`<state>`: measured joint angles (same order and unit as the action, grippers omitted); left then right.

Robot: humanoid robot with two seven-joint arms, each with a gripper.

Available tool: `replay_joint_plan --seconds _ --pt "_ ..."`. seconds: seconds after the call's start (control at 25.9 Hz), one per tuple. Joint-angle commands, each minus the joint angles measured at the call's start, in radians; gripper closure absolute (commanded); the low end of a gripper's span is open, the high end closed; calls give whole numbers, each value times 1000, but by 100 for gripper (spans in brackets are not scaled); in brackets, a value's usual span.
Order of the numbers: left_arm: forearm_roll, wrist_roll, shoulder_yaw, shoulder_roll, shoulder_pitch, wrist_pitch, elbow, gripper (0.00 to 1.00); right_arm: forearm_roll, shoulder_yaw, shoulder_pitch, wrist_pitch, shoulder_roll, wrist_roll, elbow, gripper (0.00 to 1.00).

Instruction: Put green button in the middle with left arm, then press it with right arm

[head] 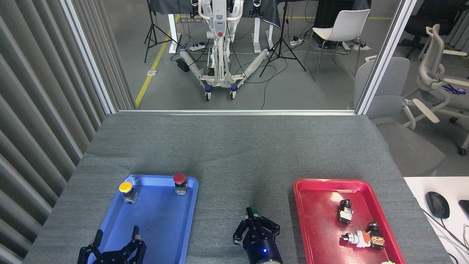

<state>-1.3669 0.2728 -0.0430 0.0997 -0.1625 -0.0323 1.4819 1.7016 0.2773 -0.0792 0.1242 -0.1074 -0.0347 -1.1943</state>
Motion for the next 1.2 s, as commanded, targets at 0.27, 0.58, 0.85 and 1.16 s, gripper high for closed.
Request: replay_joint_plan --seconds 0.27,0.58,0.85,1.16 --pt "0 -1 0 0 -2 0 1 1 -2 -16 1 12 -2 -43 -148 17" --pt "-1 0 2 3 3 46 0 1 1 -145 91 63 8 -40 -260 1" --pt "-1 0 2 3 6 51 -9 1 -2 -247 174 -52 26 -43 -334 1" --pt "0 0 2 3 8 51 -9 1 -4 -263 230 -54 48 -42 -419 1"
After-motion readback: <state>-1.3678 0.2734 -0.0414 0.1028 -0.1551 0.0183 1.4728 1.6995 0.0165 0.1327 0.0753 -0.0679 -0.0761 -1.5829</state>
